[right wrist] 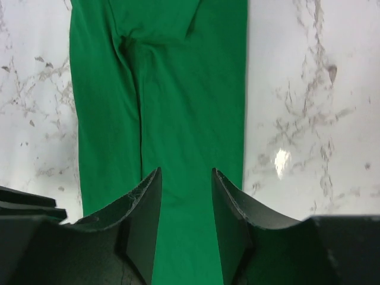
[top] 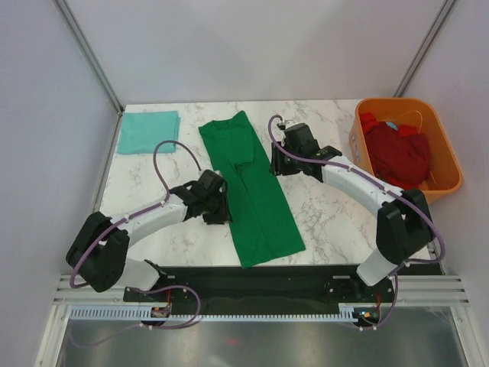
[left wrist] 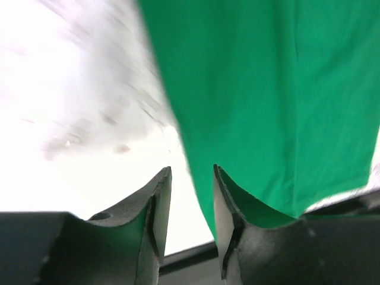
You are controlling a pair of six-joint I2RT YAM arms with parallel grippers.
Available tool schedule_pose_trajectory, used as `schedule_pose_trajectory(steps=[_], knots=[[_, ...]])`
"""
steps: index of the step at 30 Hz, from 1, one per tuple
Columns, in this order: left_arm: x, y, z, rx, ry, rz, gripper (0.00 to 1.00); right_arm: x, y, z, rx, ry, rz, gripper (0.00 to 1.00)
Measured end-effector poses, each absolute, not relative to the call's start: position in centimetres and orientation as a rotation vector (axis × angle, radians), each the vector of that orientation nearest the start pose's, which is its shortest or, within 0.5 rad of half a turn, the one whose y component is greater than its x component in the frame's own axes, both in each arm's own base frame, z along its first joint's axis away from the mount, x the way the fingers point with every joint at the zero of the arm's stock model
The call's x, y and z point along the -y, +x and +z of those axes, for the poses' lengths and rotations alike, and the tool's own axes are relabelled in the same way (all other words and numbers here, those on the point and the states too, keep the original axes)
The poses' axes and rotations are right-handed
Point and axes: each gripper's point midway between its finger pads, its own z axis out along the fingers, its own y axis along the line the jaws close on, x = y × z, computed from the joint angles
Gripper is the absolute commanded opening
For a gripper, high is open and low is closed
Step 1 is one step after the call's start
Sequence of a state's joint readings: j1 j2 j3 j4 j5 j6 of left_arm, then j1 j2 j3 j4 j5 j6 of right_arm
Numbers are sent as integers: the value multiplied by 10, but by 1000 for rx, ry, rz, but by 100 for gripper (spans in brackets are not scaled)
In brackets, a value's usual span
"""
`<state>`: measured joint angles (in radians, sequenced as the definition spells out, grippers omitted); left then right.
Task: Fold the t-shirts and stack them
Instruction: Fold the tshirt
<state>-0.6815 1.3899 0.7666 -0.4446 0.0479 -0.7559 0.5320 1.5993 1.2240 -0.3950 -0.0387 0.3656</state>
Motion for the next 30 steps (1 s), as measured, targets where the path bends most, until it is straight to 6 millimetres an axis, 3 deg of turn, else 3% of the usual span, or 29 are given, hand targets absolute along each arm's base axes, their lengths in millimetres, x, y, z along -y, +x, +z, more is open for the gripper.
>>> schedule_pose_trajectory(steps=[4, 10, 14, 19, 26, 30], knots=[[184, 259, 63, -2690, -246, -455, 43, -248, 390, 134, -2374, -244, 487, 49], [168, 360, 99, -2556, -339, -437, 41, -268, 457, 123, -2300, -274, 490, 52], [155, 411, 97, -2525, -388, -422, 40, -283, 500, 110, -2264, -292, 514, 54], [142, 448, 71, -2557, -446, -404, 38, -297, 546, 81, -2251, -312, 569, 58], [138, 482, 42, -2588, -435, -388, 38, -294, 593, 40, -2239, -281, 582, 61], [138, 499, 37, -2576, -423, -380, 39, -296, 615, 41, -2174, -233, 655, 63]])
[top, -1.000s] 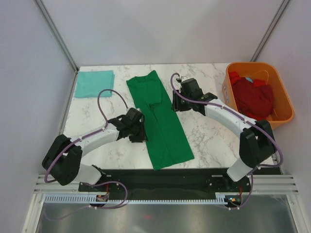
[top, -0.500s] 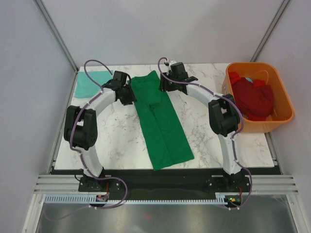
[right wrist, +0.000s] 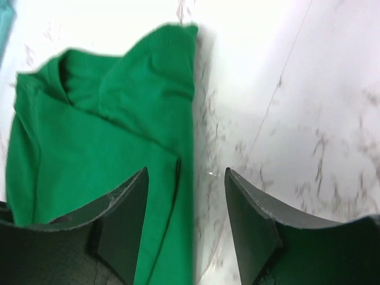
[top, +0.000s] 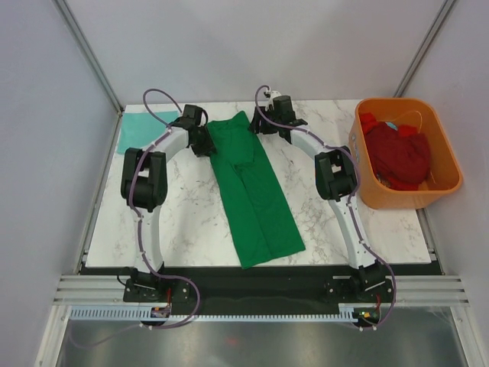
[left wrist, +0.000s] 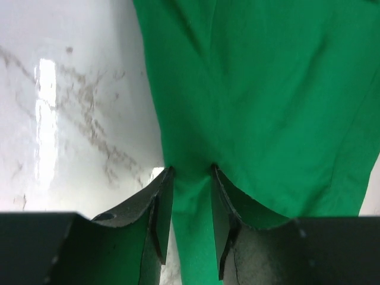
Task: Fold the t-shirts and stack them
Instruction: Fold the tshirt
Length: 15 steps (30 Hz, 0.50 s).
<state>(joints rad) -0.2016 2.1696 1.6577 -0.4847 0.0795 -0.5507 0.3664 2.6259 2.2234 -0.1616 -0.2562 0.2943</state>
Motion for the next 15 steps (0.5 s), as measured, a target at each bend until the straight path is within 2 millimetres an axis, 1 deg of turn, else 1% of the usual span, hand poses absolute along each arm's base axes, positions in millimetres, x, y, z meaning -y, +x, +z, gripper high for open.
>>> schedule_pose_trajectory(steps=[4, 8, 11, 15], knots=[[137, 514, 28, -2572, -433, -383, 40, -301, 633, 43, -2107, -188, 736, 63], [130, 534, 28, -2541, -448, -384, 39, -306, 648, 43, -2047, -136, 797, 62], [127, 549, 28, -2518, -447, -383, 39, -310, 653, 45, -2015, -90, 841, 59], [129, 570, 30, -2485, -424, -394, 39, -315, 660, 46, -1966, -28, 896, 50]])
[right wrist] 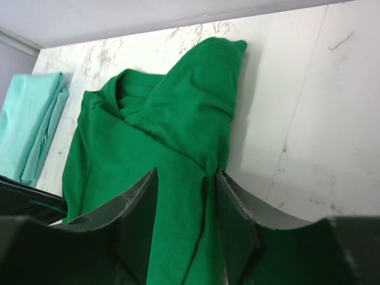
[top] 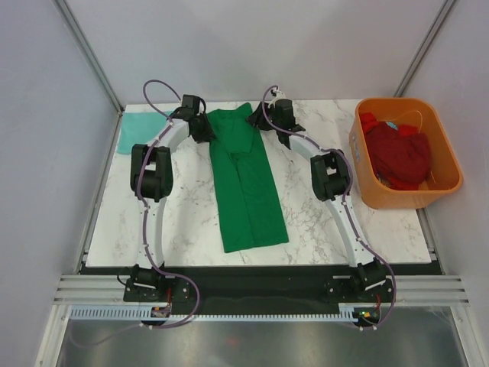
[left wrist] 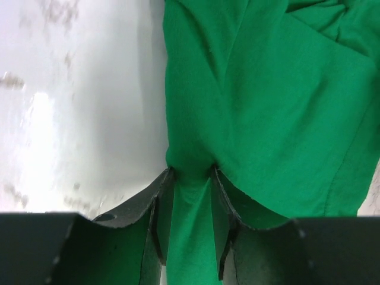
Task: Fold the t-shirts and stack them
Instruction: Fold the tshirt
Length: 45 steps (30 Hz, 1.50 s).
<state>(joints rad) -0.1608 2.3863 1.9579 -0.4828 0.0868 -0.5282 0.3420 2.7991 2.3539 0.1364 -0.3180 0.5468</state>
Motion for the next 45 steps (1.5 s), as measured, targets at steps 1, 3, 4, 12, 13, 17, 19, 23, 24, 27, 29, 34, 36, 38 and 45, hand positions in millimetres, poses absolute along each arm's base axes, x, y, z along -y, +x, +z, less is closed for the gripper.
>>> schedule_pose_trajectory(steps=[1, 3, 4, 12, 13, 17, 19, 23, 24, 27, 29, 34, 36, 38, 45], knots=[[130, 575, 30, -2477, -415, -402, 39, -315, 662, 45, -1958, -11, 902, 48], [133, 584, 31, -2462, -398, -422, 39, -314, 666, 43, -1945, 39, 916, 42], [134, 587, 31, -2458, -392, -428, 39, -313, 669, 43, -1934, 66, 920, 40], [138, 590, 33, -2448, -330, -453, 49, -273, 693, 39, -1888, 296, 899, 45], [138, 589, 34, -2448, -325, -456, 50, -268, 695, 40, -1879, 306, 892, 47], [138, 565, 37, -2501, -289, -485, 53, -251, 688, 44, -1915, 317, 852, 55], [135, 546, 43, -2544, -286, -476, 54, -242, 676, 45, -1964, 317, 828, 57], [127, 489, 66, -2605, -277, -462, 55, -227, 622, 45, -2122, 292, 772, 58], [124, 471, 72, -2620, -271, -459, 56, -224, 600, 45, -2165, 285, 762, 59], [120, 418, 91, -2634, -248, -455, 57, -214, 538, 44, -2293, 268, 727, 62], [122, 389, 97, -2635, -223, -467, 57, -208, 499, 52, -2356, 244, 693, 64], [149, 291, 73, -2715, -101, -552, 58, -209, 400, 84, -2429, 147, 672, 63], [159, 252, 60, -2769, -66, -599, 58, -217, 364, 92, -2439, 90, 698, 62], [165, 218, 49, -2806, -32, -634, 58, -227, 327, 90, -2464, 26, 722, 60], [170, 152, 29, -2838, 109, -680, 58, -223, 231, 45, -2659, -50, 686, 58]])
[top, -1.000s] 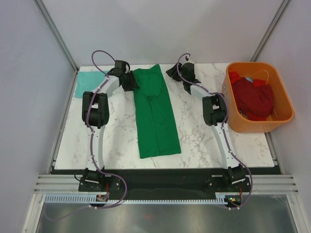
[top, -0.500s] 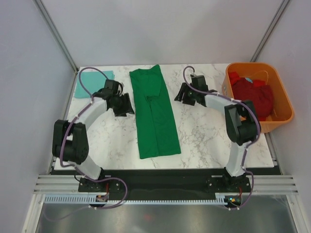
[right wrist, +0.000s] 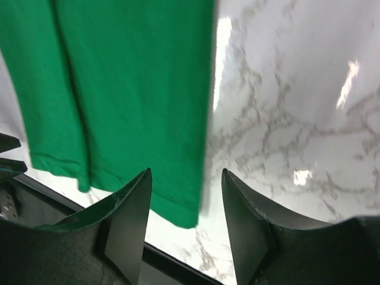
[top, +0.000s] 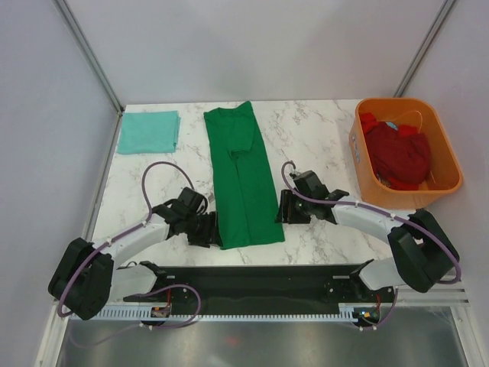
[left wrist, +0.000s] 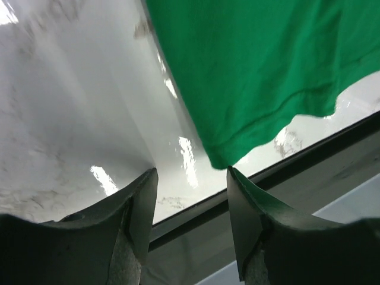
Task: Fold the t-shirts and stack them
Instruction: Fold the tshirt
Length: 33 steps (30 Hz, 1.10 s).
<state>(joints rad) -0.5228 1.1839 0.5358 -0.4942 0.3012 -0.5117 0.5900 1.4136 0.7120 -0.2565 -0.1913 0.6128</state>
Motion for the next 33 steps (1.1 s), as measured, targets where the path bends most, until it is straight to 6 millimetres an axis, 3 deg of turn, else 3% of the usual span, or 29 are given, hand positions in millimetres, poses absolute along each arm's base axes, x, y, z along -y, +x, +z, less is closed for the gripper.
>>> schedule_pose_trajectory(steps=[3, 10, 18, 23, 26, 27, 30, 33], knots=[[174, 134, 19, -2879, 55, -702, 52, -215, 214, 36, -2690, -40, 663, 58], [181, 131, 20, -2834, -110, -736, 50, -207, 188, 28, -2708, -34, 674, 55], [181, 134, 20, -2830, -185, -729, 48, -209, 184, 28, -2693, -15, 711, 50], [184, 138, 30, -2781, -219, -768, 50, -215, 179, 23, -2707, -14, 772, 47], [186, 142, 39, -2737, -224, -800, 50, -218, 178, 22, -2706, -10, 794, 32], [187, 143, 40, -2733, -227, -802, 50, -217, 177, 20, -2711, -10, 792, 20], [185, 145, 37, -2735, -246, -778, 51, -214, 172, 15, -2729, 3, 787, 3], [182, 143, 31, -2755, -266, -748, 50, -213, 168, 16, -2725, 18, 795, 0]])
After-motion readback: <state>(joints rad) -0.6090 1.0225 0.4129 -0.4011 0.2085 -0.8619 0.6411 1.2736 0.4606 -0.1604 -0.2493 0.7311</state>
